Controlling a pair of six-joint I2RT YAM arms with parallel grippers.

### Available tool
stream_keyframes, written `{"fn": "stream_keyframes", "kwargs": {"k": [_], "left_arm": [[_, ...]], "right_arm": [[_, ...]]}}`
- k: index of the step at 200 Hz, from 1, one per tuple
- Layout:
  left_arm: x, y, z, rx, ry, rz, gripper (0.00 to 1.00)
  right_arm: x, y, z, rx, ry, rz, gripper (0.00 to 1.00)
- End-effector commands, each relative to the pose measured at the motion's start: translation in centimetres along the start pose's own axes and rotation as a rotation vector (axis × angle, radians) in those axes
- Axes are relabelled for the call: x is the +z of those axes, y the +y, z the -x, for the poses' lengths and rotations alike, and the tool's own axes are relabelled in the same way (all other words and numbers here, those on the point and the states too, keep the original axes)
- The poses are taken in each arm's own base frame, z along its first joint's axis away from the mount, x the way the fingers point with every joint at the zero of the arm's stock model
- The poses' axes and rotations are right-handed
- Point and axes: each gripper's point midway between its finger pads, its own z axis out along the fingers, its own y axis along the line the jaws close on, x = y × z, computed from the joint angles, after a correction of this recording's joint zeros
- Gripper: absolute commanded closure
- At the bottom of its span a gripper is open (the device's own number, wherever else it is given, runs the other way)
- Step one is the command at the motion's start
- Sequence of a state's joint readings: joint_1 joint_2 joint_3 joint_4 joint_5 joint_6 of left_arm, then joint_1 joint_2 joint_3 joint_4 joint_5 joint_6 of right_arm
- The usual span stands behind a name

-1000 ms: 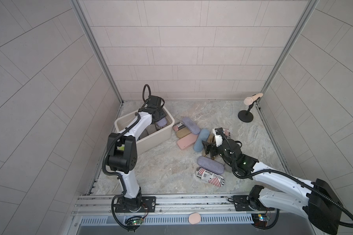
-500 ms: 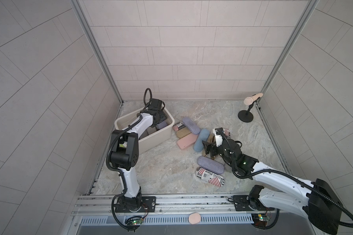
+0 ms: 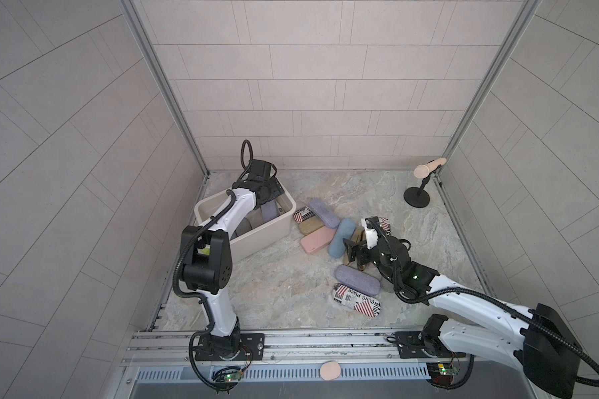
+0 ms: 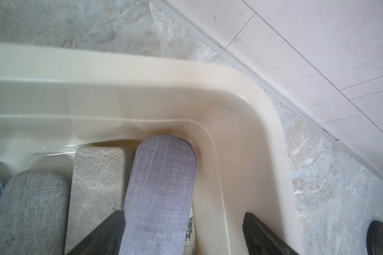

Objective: Put the glasses cases into the storage boxes
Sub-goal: Place the glasses case in the storage box, then pick up the glasses case.

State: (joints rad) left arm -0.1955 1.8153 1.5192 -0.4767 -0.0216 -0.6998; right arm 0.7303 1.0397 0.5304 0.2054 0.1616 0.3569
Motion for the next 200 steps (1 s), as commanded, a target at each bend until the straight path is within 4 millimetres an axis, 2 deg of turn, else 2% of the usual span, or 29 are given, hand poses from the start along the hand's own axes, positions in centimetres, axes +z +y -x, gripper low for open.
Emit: {"fn": "stream_keyframes", "kwargs": {"k": [1, 21, 39, 83, 117, 126, 134, 138, 157, 200], "left_arm": [[-3.7, -0.6, 2.5, 0.005, -0.086, -0.031, 0.11], [-5.8, -1.2, 3.0, 0.012, -0.106, -0.075, 0.18], [-8.0, -2.2, 3.1, 0.022, -0.107, -0.135, 0.20], [-13.1, -4.8, 1.6, 0.122, -0.085, -0.257, 0.22], [-16.8, -6.8, -0.8, 0.272, -0.085, -0.293, 0.22], [-18.0, -6.6, -1.4, 0.305, -0.077, -0.285, 0.22], [-19.0, -6.2, -1.9, 0.324, -0.074, -0.274, 0.22], [-19.5, -5.9, -2.0, 0.331, -0.074, -0.271, 0.22], [-21.2, -4.3, -2.2, 0.327, -0.102, -0.245, 0.22], [-22.8, -2.8, -2.7, 0.305, -0.100, -0.207, 0.22]], "right_arm": [[-0.5, -0.1, 0.6, 0.022, -0.023, 0.000, 0.04], [-0.5, -0.2, 0.6, 0.017, -0.023, -0.005, 0.04], [-0.5, -0.4, 0.5, 0.014, -0.019, -0.019, 0.04], [-0.5, -1.2, 0.6, 0.010, -0.003, -0.068, 0.04], [0.2, -1.2, 0.2, 0.007, 0.044, -0.086, 0.04], [0.6, -1.0, 0.0, 0.004, 0.058, -0.088, 0.04], [1.0, -1.1, -1.0, -0.007, 0.098, -0.091, 0.04], [1.1, -0.7, 0.0, -0.001, 0.086, -0.082, 0.04], [1.6, -0.6, -0.6, -0.011, 0.105, -0.082, 0.04], [1.8, -1.3, -0.7, -0.009, 0.105, -0.106, 0.04]]}}
